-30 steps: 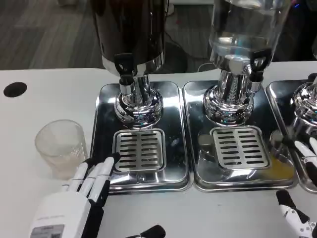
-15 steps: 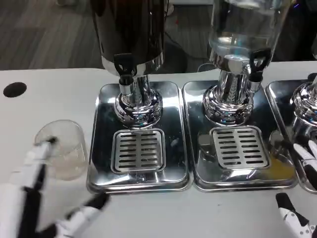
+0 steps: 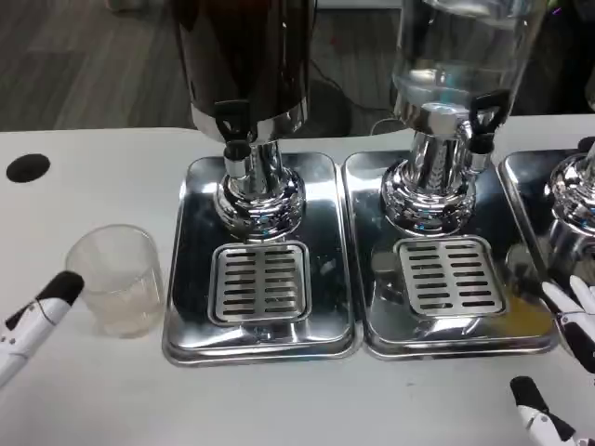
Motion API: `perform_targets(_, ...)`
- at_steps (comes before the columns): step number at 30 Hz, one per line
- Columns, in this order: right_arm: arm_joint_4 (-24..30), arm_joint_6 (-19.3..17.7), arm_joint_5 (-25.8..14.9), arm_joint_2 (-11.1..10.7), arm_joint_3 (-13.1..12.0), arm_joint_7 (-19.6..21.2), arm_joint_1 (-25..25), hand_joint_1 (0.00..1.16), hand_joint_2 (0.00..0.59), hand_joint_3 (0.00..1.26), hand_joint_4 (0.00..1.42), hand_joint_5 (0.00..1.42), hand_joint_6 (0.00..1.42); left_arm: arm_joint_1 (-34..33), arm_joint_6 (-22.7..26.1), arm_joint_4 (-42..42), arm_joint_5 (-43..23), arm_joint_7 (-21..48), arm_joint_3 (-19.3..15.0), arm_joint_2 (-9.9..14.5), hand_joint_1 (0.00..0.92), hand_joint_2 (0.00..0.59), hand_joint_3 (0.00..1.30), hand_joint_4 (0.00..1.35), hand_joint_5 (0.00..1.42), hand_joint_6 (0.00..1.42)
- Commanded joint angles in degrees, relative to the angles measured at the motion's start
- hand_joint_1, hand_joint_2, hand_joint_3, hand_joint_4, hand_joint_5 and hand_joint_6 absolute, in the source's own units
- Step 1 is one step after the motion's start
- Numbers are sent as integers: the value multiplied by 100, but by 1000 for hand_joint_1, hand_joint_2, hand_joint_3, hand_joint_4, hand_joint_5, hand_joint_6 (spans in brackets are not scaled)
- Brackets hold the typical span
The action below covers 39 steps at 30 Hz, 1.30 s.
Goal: Grasp the cup under the faucet to collect the drink, then remove the cup.
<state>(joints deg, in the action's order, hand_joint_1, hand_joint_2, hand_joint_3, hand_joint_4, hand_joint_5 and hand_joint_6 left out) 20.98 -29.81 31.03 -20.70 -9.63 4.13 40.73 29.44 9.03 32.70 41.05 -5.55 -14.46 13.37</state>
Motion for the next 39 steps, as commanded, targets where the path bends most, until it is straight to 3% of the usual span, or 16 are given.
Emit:
perform_targets(1, 45, -239, -170, -30, -37, -31, 114, 551, 421, 107, 0, 0, 0, -484, 480, -86, 285, 411, 62, 208, 47, 34, 114, 51, 298, 664)
perform_targets(9, -10, -612, -432, -72, -169, -83, 341, 547, 417, 107, 0, 0, 0, -1660, 1279, -1077, 902, 921, 503, 737, 129, 50, 137, 122, 404, 761)
perform_targets(16, -169, -835, -652, -78, -317, -132, 439, 541, 414, 107, 0, 0, 0, -2061, 1536, -1414, 1262, 1016, 1009, 916, 231, 41, 118, 82, 425, 798)
perform_targets(25, -271, -989, -792, -56, -380, -212, 393, 541, 419, 124, 0, 0, 0, -2436, 1721, -1621, 1699, 1195, 1600, 988, 275, 26, 76, 46, 442, 820)
perform_targets(39, -368, -1168, -1049, -62, -440, -358, 280, 545, 421, 136, 2, 0, 0, -2723, 2035, -1942, 1919, 1551, 2037, 1081, 253, 8, 57, 33, 444, 810)
